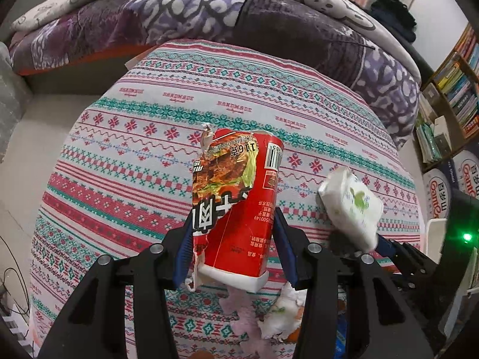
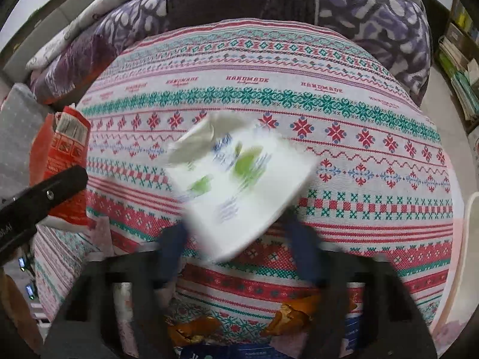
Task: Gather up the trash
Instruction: 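Carry both cups over the white bin and open both tools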
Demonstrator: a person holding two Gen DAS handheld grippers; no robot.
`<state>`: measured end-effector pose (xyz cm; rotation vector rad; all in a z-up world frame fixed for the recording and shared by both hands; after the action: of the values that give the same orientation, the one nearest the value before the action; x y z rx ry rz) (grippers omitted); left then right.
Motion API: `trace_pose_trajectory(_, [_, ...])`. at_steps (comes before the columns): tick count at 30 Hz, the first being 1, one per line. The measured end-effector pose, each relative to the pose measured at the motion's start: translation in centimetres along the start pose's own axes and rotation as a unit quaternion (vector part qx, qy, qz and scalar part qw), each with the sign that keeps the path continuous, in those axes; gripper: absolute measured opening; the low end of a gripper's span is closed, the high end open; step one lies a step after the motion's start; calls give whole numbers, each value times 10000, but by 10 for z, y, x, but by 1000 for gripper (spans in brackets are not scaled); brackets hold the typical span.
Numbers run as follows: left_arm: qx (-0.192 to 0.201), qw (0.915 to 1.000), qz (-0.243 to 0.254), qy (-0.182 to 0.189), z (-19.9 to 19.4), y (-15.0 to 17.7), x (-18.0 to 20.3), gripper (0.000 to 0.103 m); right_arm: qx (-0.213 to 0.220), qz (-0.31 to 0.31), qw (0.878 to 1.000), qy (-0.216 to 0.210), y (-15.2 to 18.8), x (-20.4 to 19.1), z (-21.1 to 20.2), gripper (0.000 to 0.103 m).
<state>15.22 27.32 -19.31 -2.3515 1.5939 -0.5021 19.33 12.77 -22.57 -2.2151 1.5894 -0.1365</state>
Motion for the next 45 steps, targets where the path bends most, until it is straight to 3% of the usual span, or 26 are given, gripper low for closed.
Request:
trace_pose_trajectory(3, [73,9999,-62,-80,-1,-1,-4,48,170,19,9998,-87,-5,-2,-9,7])
trace_pose_trajectory(6, [216,9996,-125,-121,-7,-6,-5,48,405,63,9991,-84,-11,1,-22,2])
trace_pose_trajectory(14, [364,9992,-75,-140,-15,-10,1,48,680,251,9969,-306,-21,7,-48,0])
trace_pose_trajectory(17, [377,9992,11,-162,-16,-9,5,48,809,254,9964,-87,-26,12,-50,3])
trace_pose_trajectory(19, [373,9992,30,-148,-16,-8,7,49,972,230,9950,92,-30,17,-52,57])
trace_pose_trajectory(20, [364,9992,31,-130,-16,-7,8,49,1120,277,9932,149,-33,21,-54,96])
trace_pose_trajectory(21, [359,9993,33,-120,-15,-7,8,49,1266,338,9912,203,-36,24,-56,97])
trace_pose_trajectory(25, [310,9995,-57,-94,-10,-9,5,49,974,331,9947,-13,-44,19,-40,96])
trace_pose_trajectory(29, [211,9997,-148,-57,-1,-9,2,49,710,99,9964,450,-57,20,-17,96])
trace_pose_trajectory(34, [141,9998,-130,-37,4,-8,1,49,223,112,9983,521,-61,28,15,95])
trace_pose_trajectory(35, [130,9998,-135,-31,5,-8,0,49,165,119,9985,501,-61,29,20,89])
trace_pose_trajectory(36, [124,9998,-141,-28,5,-8,-1,49,117,142,9987,482,-60,30,22,72])
trace_pose_trajectory(37, [119,9998,-155,-30,6,-8,-2,49,46,173,9988,452,-59,32,26,65])
trace_pose_trajectory(41, [132,9996,-220,-69,6,-8,-6,49,256,138,9989,373,-61,31,15,49])
trace_pose_trajectory(45, [269,9992,-272,-127,-4,-11,-8,49,525,192,9978,349,-61,30,-6,46])
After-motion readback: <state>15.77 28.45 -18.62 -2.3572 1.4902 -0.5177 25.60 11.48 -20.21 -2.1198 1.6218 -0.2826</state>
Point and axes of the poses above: each gripper's, at about its wrist camera, not at the fingertips, and z roughly the way its jaws point, x to its right, y to its underside, the point moved 10 cm from there along z, roughly the way its jaws point
